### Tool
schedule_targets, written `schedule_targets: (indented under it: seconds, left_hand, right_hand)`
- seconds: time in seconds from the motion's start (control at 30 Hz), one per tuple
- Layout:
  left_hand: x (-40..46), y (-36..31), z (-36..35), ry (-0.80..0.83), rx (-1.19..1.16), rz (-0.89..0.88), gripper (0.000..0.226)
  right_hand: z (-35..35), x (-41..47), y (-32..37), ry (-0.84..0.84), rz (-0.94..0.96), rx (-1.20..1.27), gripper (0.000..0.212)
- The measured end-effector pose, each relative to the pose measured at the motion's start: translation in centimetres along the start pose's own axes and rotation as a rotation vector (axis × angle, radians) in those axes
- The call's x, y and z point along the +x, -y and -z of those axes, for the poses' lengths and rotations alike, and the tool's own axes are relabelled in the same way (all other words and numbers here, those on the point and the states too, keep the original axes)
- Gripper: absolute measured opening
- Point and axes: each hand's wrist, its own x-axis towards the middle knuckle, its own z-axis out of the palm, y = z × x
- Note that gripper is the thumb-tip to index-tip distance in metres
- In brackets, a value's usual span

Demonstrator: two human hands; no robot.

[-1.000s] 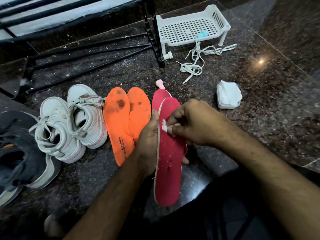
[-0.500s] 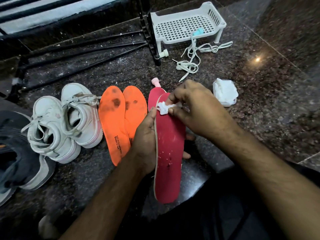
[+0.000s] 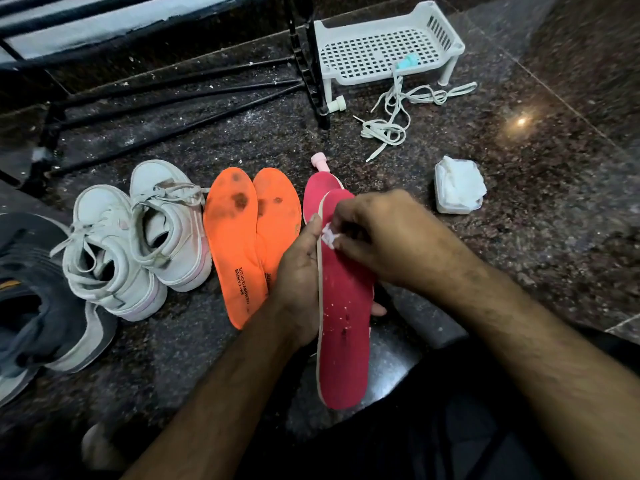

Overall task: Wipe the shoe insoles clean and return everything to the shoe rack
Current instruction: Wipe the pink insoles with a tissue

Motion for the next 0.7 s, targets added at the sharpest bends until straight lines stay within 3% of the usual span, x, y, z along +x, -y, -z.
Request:
schedule_targets:
  seconds: [0.13, 0.37, 0.53, 0.7]
  left_hand:
    - [0.1, -0.1, -0.1, -0.016, 0.024, -0.026, 0.064]
    - [0.3, 0.2, 0.1, 0.035, 0.064, -0.009, 0.08]
    - [0.2, 0.0, 0.0, 0.008, 0.007, -0.057, 0.059]
    - [0.3, 0.4, -0.2, 0.052, 0.108, -0.031, 0.073]
  right_hand:
    - [0.2, -0.1, 0.1, 0.07, -0.023, 0.026, 0.016]
    - [1.0, 0.9, -1.4, -0.179, -0.179, 0.039, 0.015]
    - [-0.1, 0.2, 0.8, 0.035, -0.086, 0.119, 0.014]
    - [1.1, 0.8, -1.0, -0.213, -0.253, -0.011, 0.022]
